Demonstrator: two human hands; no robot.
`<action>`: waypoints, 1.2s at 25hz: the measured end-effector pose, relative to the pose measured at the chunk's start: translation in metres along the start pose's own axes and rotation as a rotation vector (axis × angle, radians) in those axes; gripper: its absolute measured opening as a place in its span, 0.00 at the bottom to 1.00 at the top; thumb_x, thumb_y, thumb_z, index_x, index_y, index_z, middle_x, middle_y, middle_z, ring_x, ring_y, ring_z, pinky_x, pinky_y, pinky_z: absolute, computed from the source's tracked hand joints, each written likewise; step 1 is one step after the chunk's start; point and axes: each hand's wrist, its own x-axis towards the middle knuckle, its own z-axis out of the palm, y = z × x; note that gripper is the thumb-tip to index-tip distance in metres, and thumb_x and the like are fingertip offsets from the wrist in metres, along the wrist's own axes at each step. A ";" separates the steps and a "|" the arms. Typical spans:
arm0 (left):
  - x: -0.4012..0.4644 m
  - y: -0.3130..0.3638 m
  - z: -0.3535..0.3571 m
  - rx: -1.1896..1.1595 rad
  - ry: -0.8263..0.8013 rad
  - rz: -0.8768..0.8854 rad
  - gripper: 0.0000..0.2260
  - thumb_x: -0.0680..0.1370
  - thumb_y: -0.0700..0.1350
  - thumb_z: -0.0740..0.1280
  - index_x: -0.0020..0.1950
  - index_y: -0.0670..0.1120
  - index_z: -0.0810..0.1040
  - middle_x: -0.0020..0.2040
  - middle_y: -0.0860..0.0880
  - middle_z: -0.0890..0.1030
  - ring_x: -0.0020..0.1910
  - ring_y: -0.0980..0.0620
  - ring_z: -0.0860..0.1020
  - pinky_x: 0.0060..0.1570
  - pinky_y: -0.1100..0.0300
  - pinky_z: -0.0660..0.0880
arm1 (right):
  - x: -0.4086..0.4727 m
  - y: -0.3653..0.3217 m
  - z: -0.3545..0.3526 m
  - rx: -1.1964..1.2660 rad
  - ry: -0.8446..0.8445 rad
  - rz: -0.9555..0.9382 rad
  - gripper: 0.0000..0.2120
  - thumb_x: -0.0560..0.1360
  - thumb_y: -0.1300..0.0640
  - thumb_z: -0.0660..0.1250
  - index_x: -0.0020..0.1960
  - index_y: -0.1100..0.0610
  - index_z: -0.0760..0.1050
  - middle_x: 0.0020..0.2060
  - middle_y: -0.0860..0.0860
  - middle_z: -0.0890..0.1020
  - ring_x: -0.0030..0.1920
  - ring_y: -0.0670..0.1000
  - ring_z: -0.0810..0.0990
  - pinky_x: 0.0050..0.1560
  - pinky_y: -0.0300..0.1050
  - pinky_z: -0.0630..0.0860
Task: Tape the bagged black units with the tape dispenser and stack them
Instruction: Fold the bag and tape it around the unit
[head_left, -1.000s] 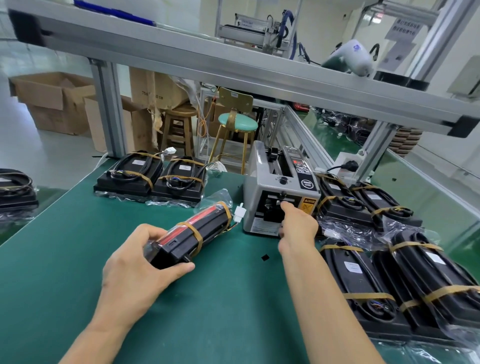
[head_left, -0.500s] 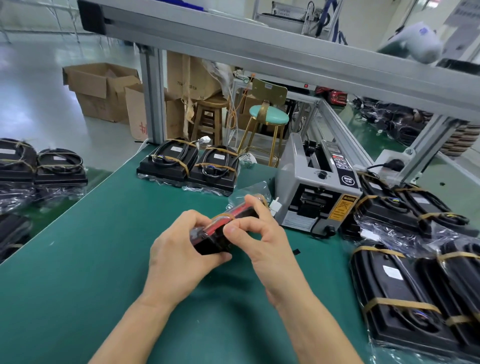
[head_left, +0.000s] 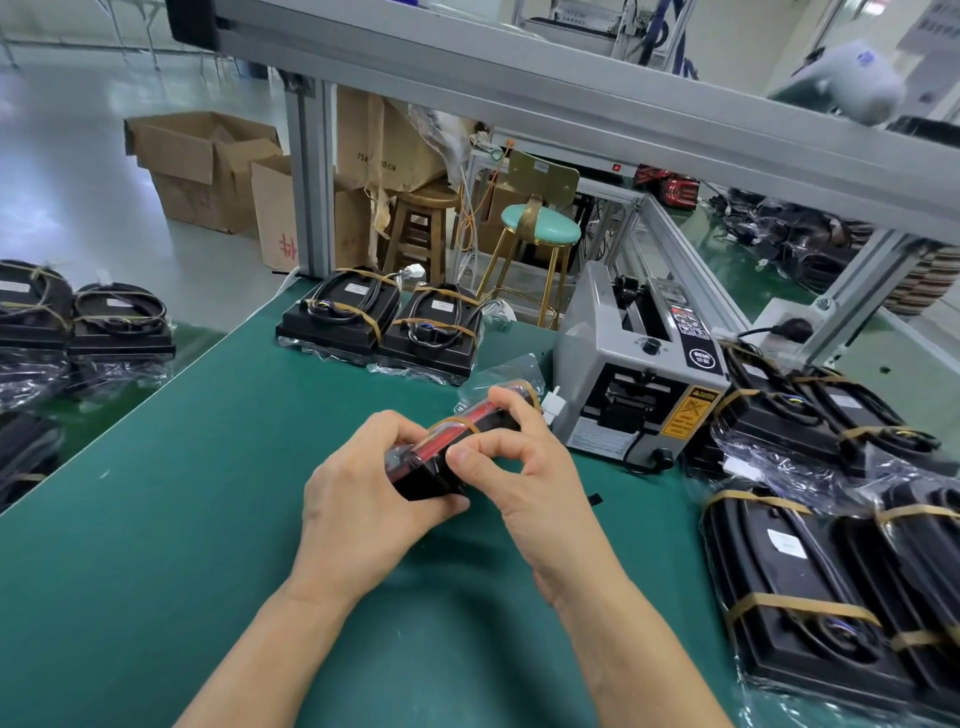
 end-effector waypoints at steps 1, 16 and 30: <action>0.000 0.000 0.000 0.000 0.002 -0.001 0.22 0.55 0.52 0.82 0.43 0.57 0.74 0.37 0.59 0.81 0.39 0.58 0.78 0.40 0.54 0.76 | 0.000 0.001 0.000 -0.017 0.006 0.000 0.08 0.72 0.57 0.73 0.34 0.49 0.83 0.68 0.36 0.68 0.72 0.41 0.61 0.73 0.50 0.59; 0.000 0.003 -0.002 -0.001 0.007 0.022 0.22 0.55 0.50 0.82 0.41 0.56 0.74 0.37 0.58 0.80 0.39 0.55 0.78 0.41 0.52 0.75 | 0.000 0.009 0.010 -0.053 0.223 -0.051 0.11 0.71 0.61 0.70 0.44 0.46 0.74 0.55 0.40 0.75 0.55 0.35 0.71 0.53 0.25 0.64; 0.012 -0.016 -0.034 -0.168 -0.198 0.069 0.26 0.50 0.52 0.81 0.45 0.54 0.79 0.40 0.56 0.84 0.39 0.61 0.80 0.43 0.73 0.72 | 0.004 0.016 -0.027 -0.445 0.179 -0.170 0.22 0.63 0.48 0.75 0.51 0.35 0.69 0.62 0.34 0.69 0.67 0.36 0.64 0.72 0.55 0.52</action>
